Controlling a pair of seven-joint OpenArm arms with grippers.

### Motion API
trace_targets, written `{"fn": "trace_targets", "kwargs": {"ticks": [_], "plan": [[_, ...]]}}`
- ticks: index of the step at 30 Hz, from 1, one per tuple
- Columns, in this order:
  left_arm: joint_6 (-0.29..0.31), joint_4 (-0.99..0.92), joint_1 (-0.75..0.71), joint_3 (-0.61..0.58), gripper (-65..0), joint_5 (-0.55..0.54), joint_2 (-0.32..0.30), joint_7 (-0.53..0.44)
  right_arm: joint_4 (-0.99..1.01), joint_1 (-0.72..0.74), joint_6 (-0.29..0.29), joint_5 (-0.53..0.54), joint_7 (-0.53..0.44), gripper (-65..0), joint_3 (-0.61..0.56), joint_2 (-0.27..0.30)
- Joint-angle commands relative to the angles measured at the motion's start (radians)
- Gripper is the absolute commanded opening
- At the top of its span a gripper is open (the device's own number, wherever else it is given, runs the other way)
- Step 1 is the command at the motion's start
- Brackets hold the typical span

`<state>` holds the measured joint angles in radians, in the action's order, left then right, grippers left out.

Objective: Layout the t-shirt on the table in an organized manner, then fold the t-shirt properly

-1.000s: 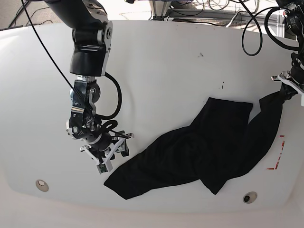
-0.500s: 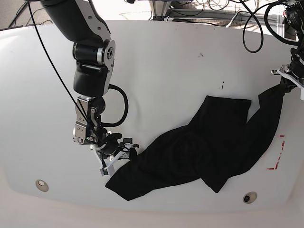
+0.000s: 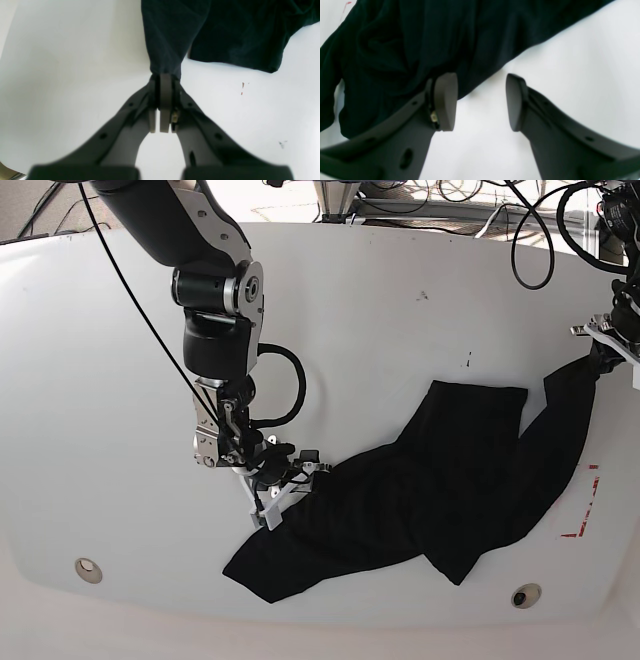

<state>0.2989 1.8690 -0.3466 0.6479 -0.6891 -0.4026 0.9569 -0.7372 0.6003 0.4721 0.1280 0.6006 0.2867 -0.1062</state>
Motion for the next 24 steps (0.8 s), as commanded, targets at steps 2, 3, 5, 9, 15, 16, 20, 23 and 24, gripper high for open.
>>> {"fn": "trace_targets", "kwargs": {"ticks": [2,3,5,9,15,16,20,23,24], "plan": [[0.001,0.014,0.004,0.005,-65.0,-0.008,-0.019,-0.016,0.031,0.033,0.007,0.011,-0.054,-34.4,-0.001,-0.007],[0.001,0.014,0.004,0.005,-65.0,-0.008,-0.019,-0.016,0.043,0.033,0.007,0.011,-0.061,-34.2,-0.001,-0.008],[0.001,0.014,0.004,0.003,-65.0,-0.008,-0.019,-0.016,0.072,0.036,0.007,0.011,-0.077,-34.2,-0.001,-0.008],[0.001,0.014,0.004,0.003,-65.0,-0.008,-0.019,-0.016,0.106,0.037,0.006,0.012,-0.106,-34.2,0.001,-0.011],[0.001,0.014,0.004,0.002,-65.0,-0.008,-0.019,-0.016,0.112,0.034,0.006,0.012,-0.124,-34.2,0.001,-0.031],[0.001,0.014,0.004,0.002,-65.0,-0.008,-0.019,-0.016,0.112,0.034,0.006,0.012,-0.124,-34.2,0.001,-0.034],[0.001,0.014,0.005,0.002,-65.0,-0.008,-0.019,-0.016,0.112,0.036,0.006,0.012,-0.126,-34.2,0.001,-0.051],[0.001,0.014,0.005,0.000,-65.0,-0.008,-0.019,-0.016,0.112,0.037,0.006,0.012,-0.127,-34.2,0.001,-0.051],[0.001,0.014,0.005,0.000,-65.0,-0.008,-0.017,-0.016,0.112,0.037,0.006,0.012,-0.129,-34.2,0.001,-0.051]]}}
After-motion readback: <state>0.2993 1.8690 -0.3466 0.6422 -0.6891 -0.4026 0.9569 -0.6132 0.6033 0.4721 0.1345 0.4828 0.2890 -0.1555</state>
